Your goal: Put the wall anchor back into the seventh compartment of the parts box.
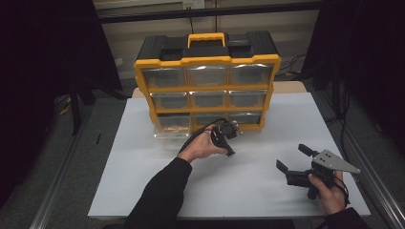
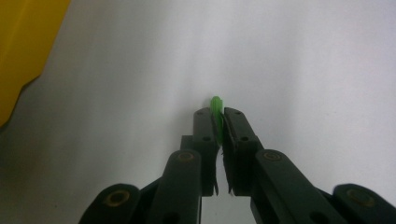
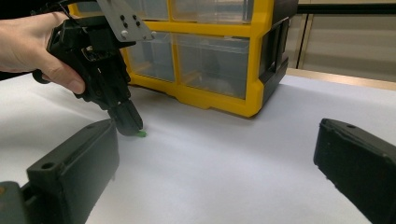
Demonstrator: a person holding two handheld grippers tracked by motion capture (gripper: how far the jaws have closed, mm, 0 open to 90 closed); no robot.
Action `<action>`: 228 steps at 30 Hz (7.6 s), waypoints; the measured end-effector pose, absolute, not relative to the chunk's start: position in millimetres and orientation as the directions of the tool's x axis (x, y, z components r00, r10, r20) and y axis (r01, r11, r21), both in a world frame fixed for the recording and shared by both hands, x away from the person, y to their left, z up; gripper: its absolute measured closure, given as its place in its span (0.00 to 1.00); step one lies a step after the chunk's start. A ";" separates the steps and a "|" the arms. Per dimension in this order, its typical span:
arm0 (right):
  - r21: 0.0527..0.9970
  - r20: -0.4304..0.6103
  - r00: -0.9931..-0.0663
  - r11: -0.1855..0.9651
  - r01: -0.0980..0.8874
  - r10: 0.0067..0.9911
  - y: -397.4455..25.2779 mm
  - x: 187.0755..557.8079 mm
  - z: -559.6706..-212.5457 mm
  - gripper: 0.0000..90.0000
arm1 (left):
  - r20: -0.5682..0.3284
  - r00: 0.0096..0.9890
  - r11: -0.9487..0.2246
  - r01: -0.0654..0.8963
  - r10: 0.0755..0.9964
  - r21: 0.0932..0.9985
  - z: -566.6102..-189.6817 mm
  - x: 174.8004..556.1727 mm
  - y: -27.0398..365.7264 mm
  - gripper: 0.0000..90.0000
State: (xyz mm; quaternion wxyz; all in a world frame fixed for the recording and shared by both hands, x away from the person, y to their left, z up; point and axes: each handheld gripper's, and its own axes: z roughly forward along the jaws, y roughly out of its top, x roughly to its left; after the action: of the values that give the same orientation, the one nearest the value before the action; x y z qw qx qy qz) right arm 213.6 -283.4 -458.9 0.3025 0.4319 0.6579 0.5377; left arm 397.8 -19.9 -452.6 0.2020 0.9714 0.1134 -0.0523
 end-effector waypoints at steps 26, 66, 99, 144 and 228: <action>0.969 0.067 -0.441 0.047 0.243 0.895 -283.3 213.7 -458.8 0.00 | -0.159 0.963 -0.811 0.268 0.217 0.520 -426.9 391.7 3.5 0.94; 0.969 0.063 -0.440 0.050 0.241 0.896 -283.2 213.4 -458.5 0.00 | -0.126 0.965 -0.711 0.256 0.232 0.655 -389.4 389.1 38.3 0.94; 0.970 0.061 -0.438 0.050 0.238 0.897 -283.0 213.3 -458.4 0.00 | -0.089 0.958 -0.689 0.258 0.271 0.678 -359.4 394.0 74.5 0.94; 0.969 0.062 -0.438 0.051 0.243 0.897 -282.9 213.6 -458.6 0.00 | -0.044 0.921 -0.717 0.332 0.388 0.613 -347.5 410.0 146.3 0.94; 0.969 0.063 -0.438 0.050 0.243 0.897 -282.8 213.4 -458.7 0.00 | -0.043 0.838 -0.625 0.439 0.545 0.645 -363.6 418.5 170.7 0.52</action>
State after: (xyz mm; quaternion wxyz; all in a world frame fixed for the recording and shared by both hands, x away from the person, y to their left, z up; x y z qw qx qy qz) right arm 213.4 -282.8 -458.7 0.3052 0.4335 0.6573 0.5356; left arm 418.5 170.7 -363.6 0.3353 0.8980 0.2740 0.0784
